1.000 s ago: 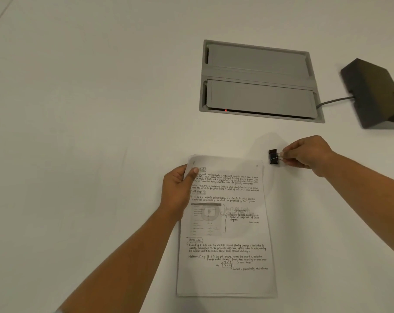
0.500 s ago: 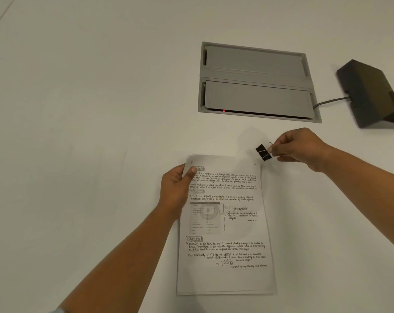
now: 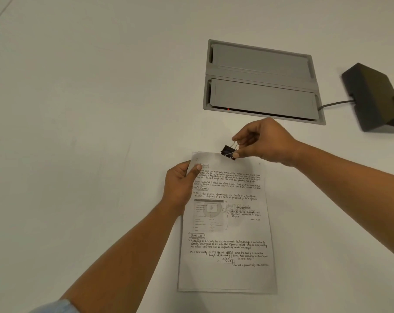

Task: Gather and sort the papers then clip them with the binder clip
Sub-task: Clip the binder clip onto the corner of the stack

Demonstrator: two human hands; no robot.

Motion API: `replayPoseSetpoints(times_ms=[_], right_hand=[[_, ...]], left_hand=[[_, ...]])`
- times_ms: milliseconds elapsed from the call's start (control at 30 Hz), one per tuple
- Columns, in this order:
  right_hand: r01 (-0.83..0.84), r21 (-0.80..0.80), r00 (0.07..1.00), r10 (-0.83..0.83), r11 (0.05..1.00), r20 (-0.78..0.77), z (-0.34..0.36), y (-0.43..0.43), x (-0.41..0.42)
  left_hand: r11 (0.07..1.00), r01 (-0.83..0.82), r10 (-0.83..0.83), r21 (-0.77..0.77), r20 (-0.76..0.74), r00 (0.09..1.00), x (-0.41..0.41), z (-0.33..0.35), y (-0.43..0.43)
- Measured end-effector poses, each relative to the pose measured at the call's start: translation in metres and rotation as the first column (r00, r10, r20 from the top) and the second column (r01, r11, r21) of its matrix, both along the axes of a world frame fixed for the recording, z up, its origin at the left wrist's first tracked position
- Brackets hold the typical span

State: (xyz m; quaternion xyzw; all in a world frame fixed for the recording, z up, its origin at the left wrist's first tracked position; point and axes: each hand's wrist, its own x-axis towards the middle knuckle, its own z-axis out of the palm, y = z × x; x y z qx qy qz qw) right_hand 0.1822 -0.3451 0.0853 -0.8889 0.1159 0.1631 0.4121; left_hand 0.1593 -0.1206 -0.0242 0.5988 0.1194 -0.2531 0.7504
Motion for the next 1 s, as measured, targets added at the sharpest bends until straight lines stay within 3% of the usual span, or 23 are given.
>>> replayPoseSetpoints(times_ms=[267, 700, 1000], right_hand=[[-0.143, -0.070, 0.988, 0.147, 0.987, 0.052, -0.007, 0.024, 0.021], [-0.368, -0.085, 0.928, 0.359, 0.926, -0.102, -0.021, 0.029, 0.049], [-0.350, -0.025, 0.912, 0.335, 0.936, -0.235, -0.032, 0.014, 0.046]], left_hand=[[1.000, 0.010, -0.010, -0.027, 0.008, 1.000, 0.000, -0.001, 0.003], [1.000, 0.015, -0.015, -0.006, 0.050, 0.999, -0.001, -0.004, 0.002], [1.000, 0.003, -0.002, -0.015, 0.048, 0.999, 0.000, -0.004, 0.002]])
